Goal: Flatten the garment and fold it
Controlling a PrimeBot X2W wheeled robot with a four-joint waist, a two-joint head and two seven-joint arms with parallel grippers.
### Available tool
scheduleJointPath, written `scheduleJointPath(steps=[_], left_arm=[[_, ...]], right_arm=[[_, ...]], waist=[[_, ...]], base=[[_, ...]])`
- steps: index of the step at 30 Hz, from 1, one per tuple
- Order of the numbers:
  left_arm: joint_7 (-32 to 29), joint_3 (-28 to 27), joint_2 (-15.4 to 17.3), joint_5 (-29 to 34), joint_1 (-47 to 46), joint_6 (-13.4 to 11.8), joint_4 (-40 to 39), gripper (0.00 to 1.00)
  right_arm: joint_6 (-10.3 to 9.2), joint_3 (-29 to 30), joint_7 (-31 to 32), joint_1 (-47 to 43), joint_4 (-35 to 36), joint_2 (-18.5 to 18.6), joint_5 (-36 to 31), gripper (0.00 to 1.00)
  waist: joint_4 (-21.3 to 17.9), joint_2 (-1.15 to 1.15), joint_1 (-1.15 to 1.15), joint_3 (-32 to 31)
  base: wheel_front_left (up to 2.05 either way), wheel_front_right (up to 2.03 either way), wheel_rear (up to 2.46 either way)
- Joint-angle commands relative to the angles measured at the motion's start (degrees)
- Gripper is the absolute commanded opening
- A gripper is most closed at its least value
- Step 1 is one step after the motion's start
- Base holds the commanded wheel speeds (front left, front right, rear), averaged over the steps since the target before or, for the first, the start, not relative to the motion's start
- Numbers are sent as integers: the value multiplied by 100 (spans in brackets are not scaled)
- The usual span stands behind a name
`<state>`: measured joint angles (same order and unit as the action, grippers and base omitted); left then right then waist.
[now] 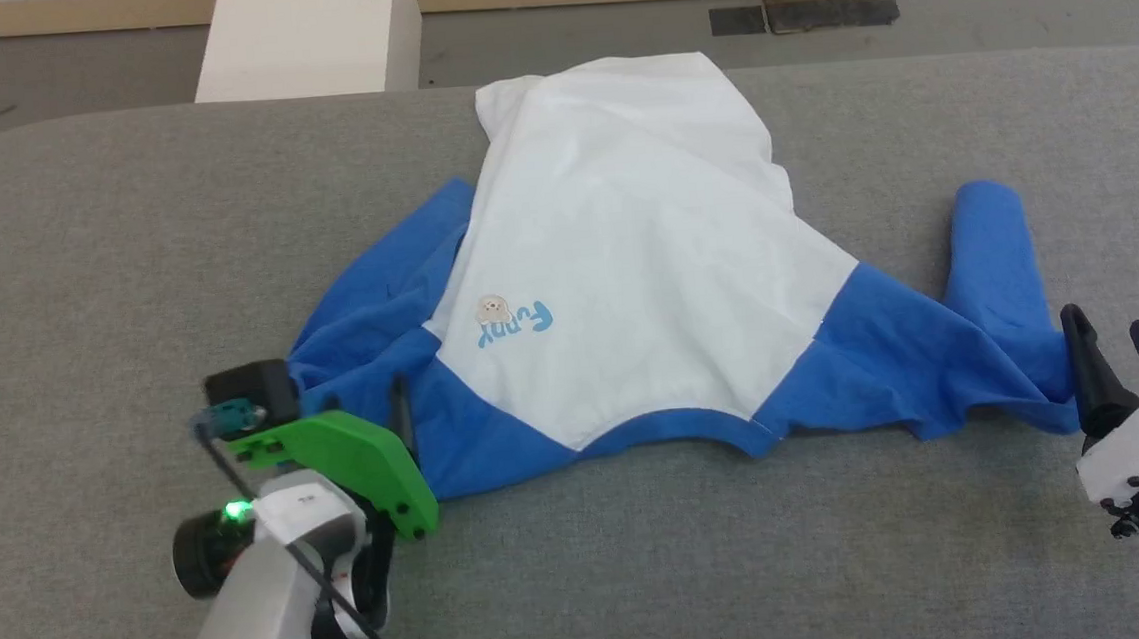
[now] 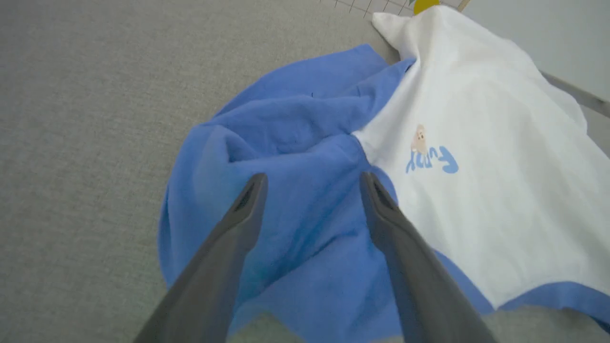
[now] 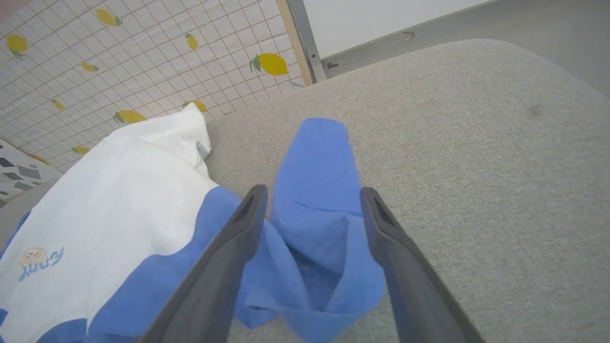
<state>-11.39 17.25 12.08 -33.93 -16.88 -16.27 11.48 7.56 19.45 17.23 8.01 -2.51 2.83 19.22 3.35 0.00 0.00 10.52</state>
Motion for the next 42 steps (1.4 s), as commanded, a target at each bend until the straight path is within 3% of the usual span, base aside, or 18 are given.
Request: scheduleJointPath(steps=[1,5,11,21,22,24,29,33,38,42], left_arm=[[-485,150,128,-4,145,-98,-223,100],[-1399,383,331,-32,349,-280,-804,100],[-2148,742,509,25,458,-339,-1173,100],[-2628,1021,575,10,355,-246,-657,100],[-2605,1022,563,3,346,-236,-581,73],[-2537,1019,542,-18,321,-187,-464,0],[-2501,994,489,-177,323,-54,-358,0],[-2364,951,488,-191,340,-38,-565,0],[-2267,963,488,-165,403,-67,-874,0],[-2259,1003,468,-152,423,-88,-995,0]], right_arm=[[-8,18,23,-71,18,5,46,100],[-8,4,9,-69,-6,5,84,100],[-8,28,-34,-20,-42,5,108,100],[-8,20,-94,100,-66,5,120,100],[-8,14,-101,104,-70,5,123,100],[-8,6,-109,115,-76,5,125,100],[-8,-72,-100,132,-9,5,75,100],[-8,-403,148,86,461,5,-115,100],[-8,-1634,1272,-163,1277,41,-531,100],[-8,-2319,2197,-339,1430,374,-906,100]], waist=[[42,0,0,-42],[-24,0,0,37],[-124,0,0,171],[-237,0,0,386],[-243,0,0,403],[-249,0,0,427],[-226,0,0,418],[-160,0,0,340],[-63,0,0,267],[7,0,0,282]], base=[[0,0,0],[0,0,0],[0,0,0],[0,0,0],[0,0,0],[0,0,0],[0,0,0],[0,0,0],[0,0,0],[0,0,0]])
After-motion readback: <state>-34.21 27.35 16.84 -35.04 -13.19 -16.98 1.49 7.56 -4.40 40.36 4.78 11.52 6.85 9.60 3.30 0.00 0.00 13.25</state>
